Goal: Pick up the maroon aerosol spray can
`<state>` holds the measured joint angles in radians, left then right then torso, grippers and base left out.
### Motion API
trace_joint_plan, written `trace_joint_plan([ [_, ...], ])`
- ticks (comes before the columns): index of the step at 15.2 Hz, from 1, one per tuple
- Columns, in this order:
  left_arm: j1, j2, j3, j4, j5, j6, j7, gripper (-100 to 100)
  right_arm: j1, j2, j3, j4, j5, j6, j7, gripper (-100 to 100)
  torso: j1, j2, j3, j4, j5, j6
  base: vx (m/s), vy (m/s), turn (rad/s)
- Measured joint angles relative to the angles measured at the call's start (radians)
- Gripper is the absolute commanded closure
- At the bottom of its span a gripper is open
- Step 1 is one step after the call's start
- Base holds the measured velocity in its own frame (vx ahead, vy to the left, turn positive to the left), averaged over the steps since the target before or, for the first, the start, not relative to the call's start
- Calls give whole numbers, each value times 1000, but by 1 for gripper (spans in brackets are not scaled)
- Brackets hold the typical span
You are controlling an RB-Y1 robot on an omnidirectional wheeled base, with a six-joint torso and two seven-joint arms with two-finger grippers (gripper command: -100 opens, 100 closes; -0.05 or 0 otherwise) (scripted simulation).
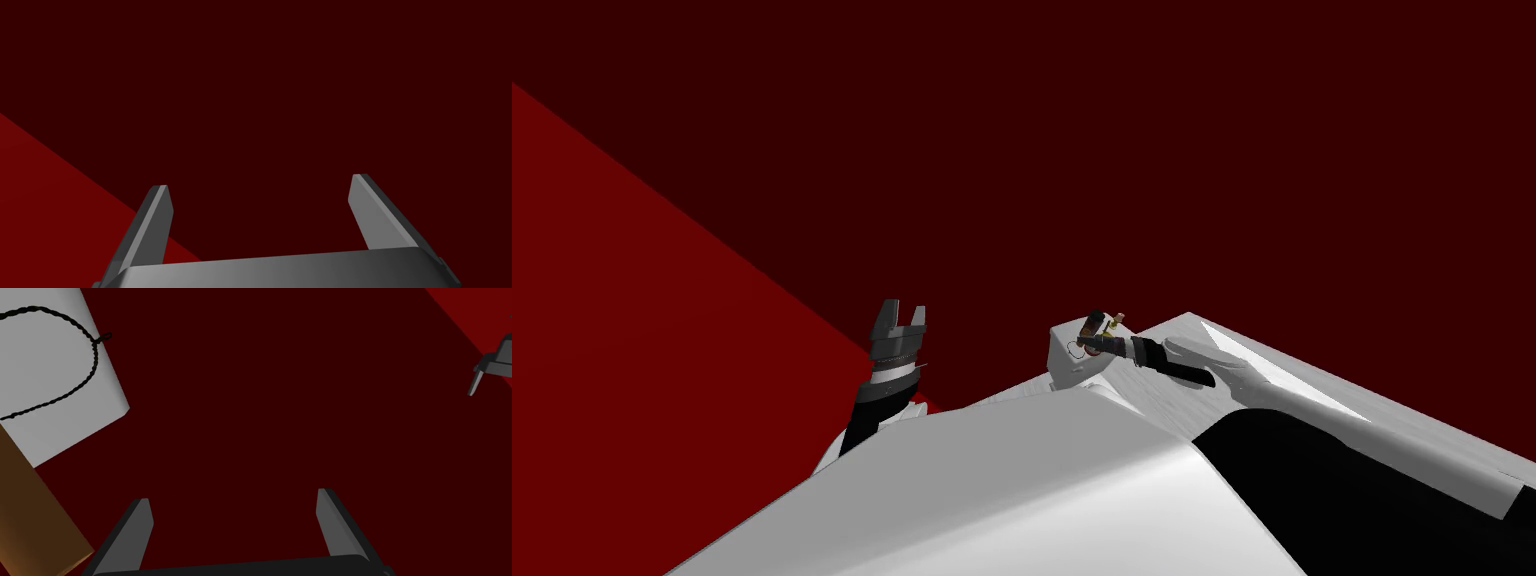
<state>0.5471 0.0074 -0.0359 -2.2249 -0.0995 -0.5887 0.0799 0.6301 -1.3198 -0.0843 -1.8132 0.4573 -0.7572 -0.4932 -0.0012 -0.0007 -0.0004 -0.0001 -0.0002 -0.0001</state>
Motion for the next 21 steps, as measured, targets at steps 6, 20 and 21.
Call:
trace_joint_plan([
  [6, 0, 0, 0, 0, 0, 0, 0, 0, 23, -128, -17, 39, 56, -20, -46, -100, 1, 0, 0, 0, 0, 0, -1, -12, 27],
  [20, 0, 0, 0, 0, 0, 0, 0, 0, 18, -426, -4, 150, 194, -70, -158, -100, 1, 0, 0, 0, 0, 0, 0, -10, 37],
  [21, 0, 0, 0, 0, 0, 0, 0, 0, 27, -448, -9, 158, 205, -73, -166, -100, 1, 0, 0, 0, 0, 0, 1, -7, 18],
])
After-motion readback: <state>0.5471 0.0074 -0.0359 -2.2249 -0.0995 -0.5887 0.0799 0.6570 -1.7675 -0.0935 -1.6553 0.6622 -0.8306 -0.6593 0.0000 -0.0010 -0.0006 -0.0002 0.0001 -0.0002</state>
